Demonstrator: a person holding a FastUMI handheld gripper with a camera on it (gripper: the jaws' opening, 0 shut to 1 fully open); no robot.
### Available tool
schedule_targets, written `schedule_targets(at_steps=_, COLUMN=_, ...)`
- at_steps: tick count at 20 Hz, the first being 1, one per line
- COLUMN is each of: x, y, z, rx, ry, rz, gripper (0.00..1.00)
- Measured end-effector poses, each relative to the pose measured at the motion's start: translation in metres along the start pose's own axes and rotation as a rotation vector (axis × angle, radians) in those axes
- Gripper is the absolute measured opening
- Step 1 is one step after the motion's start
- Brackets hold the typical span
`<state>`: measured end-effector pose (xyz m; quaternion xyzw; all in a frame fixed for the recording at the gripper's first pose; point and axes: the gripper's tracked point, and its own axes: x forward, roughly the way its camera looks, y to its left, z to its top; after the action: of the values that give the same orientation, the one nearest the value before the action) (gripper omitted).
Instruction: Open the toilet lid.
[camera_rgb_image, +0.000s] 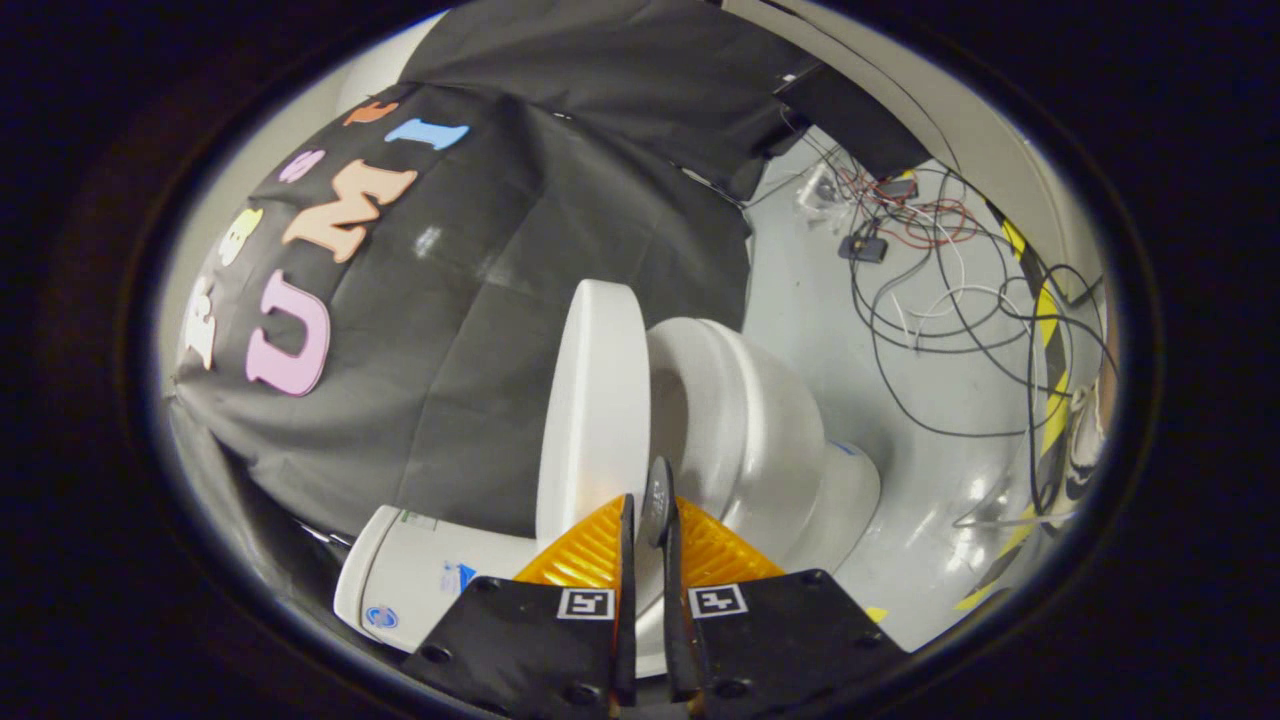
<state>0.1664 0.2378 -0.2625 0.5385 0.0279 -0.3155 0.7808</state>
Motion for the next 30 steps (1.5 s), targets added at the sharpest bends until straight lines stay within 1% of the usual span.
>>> schedule_targets(at_steps=4, x=-0.004, y=0.01, z=0.003, rx=-0.075, ry=0.012, rz=-0.002, gripper=0.13)
schedule_targets(at_steps=11, x=-0.009, y=0.027, z=0.005, rx=-0.138, ry=0.016, rz=0.018, gripper=0.13)
schedule_targets(at_steps=19, x=-0.016, y=0.075, z=0.006, rx=-0.248, ry=0.022, rz=0.117, gripper=0.13)
schedule_targets(at_steps=30, x=-0.029, y=0.11, z=-0.001, rx=-0.357, ry=0.036, rz=0.163, gripper=0.13)
